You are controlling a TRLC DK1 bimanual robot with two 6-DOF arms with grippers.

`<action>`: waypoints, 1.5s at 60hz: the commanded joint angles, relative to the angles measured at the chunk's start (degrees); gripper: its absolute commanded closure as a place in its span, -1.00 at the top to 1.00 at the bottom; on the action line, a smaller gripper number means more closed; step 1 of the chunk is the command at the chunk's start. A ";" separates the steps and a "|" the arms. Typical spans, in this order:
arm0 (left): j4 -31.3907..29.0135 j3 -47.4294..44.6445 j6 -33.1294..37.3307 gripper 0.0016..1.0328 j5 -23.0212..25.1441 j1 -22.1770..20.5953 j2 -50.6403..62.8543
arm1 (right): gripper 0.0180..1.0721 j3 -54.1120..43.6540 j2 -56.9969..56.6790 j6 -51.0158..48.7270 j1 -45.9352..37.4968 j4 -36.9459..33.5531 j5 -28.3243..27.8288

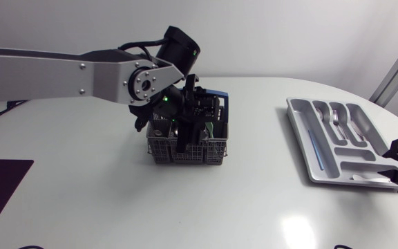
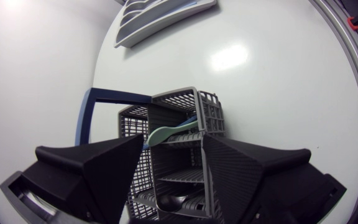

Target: Unload the cutlery basket into the drawer organizer.

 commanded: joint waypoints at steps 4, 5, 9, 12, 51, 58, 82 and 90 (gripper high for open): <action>-0.29 3.36 2.82 0.20 -0.72 -0.15 3.29 | 0.52 -4.43 -5.75 2.86 0.63 -0.99 -2.27; -0.29 3.71 3.00 0.17 -0.80 -0.15 3.55 | 0.52 -4.96 -6.37 3.03 0.89 -0.99 -2.53; -0.12 4.41 3.35 0.14 -1.42 -0.06 4.70 | 0.52 -7.24 -8.48 3.82 1.77 -1.08 -3.32; -0.12 5.20 3.53 0.06 -1.86 -0.24 5.49 | 0.52 -9.09 -10.23 4.09 2.56 -1.08 -3.41; 7.79 5.38 6.87 -0.22 -10.03 -0.85 10.59 | 0.52 -20.43 -23.42 5.58 6.78 -3.01 -6.40; 7.62 5.38 7.83 -0.30 -10.30 -0.94 10.94 | 0.52 -20.69 -23.68 5.58 6.70 -3.10 -6.58; 6.74 4.59 9.24 -0.74 -10.74 -1.20 11.73 | 0.52 -21.92 -24.65 5.41 6.70 -3.01 -6.75; 6.39 4.06 9.77 -0.84 -11.00 -1.47 11.55 | 0.52 -22.18 -24.91 5.41 6.61 -3.01 -6.93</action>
